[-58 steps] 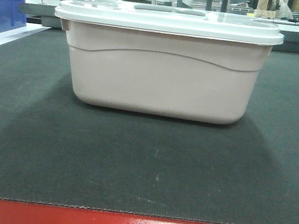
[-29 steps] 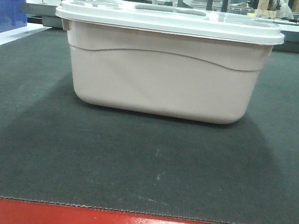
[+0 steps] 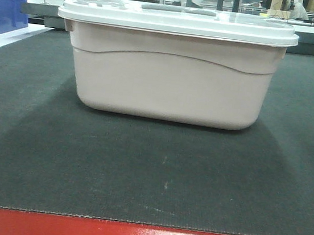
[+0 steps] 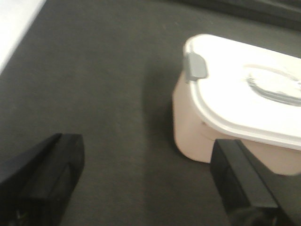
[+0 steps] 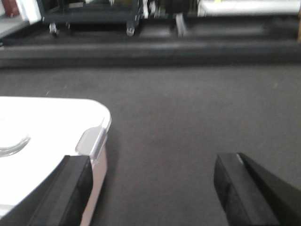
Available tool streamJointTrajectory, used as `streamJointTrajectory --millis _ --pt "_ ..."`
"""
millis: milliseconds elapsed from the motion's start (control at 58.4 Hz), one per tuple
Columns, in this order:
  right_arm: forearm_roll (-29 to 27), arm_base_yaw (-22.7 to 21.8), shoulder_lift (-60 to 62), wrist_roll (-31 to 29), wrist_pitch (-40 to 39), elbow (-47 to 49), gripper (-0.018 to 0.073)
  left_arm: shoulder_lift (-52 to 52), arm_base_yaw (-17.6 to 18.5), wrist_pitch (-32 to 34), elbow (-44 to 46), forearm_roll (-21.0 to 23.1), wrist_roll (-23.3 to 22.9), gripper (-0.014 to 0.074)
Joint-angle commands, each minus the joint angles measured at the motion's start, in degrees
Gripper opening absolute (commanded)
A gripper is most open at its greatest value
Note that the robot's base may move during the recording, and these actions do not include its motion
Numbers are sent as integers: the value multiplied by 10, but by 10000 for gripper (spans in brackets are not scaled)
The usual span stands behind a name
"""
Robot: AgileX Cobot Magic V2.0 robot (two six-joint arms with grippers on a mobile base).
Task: Grab white bin and place on right shelf
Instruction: 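Grasp the bin's end handles with the left and right grippers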
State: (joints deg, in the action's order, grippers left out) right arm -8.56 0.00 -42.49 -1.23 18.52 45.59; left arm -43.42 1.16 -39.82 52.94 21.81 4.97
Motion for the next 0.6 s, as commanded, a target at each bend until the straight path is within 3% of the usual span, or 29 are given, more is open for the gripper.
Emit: streamJointTrajectory --millis 0,188,343,428,582 --pt "-34 -2 -30 -3 32 82 635 -51 -1 -24 78 46 20 461" --pt "-65 -12 -126 -1 178 219 635 -187 -4 -133 209 141 119 460" --pt "-148 -76 -194 -7 244 288 635 -280 -55 -195 273 249 214 460" --pt "-218 -122 -224 -50 257 296 635 -328 -93 -244 290 312 267 460" --pt "-401 -191 -291 -181 294 296 635 -412 -150 -309 294 451 349 460"
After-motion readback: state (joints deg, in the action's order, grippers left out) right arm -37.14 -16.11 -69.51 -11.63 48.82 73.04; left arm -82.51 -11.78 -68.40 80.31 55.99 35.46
